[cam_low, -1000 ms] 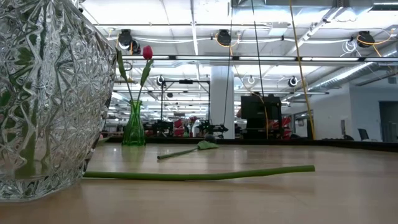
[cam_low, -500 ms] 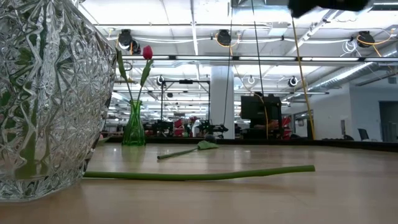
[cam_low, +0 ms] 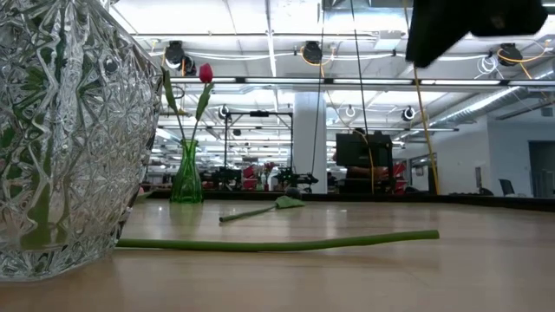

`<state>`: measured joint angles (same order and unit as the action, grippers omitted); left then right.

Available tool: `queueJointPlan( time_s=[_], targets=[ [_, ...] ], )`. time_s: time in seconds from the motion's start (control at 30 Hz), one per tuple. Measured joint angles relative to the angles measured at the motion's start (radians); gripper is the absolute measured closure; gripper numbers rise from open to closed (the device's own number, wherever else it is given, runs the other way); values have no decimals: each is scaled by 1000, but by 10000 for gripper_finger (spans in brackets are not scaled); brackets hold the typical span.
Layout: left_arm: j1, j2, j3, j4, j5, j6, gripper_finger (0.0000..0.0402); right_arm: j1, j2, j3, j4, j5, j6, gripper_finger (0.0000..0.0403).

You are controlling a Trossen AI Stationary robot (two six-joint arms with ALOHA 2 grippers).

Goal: Sort flowers into vase by color
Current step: Put the pink flower into the transparent vase

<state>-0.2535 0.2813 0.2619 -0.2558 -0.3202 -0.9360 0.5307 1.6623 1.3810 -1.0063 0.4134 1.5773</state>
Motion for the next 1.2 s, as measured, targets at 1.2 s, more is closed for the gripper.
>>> queueJointPlan(
  time_s=[1.2],
  targets=[
    [0,5,0,15,-208,84,232,-533,1,-171,331,-148,-428,387]
  ],
)
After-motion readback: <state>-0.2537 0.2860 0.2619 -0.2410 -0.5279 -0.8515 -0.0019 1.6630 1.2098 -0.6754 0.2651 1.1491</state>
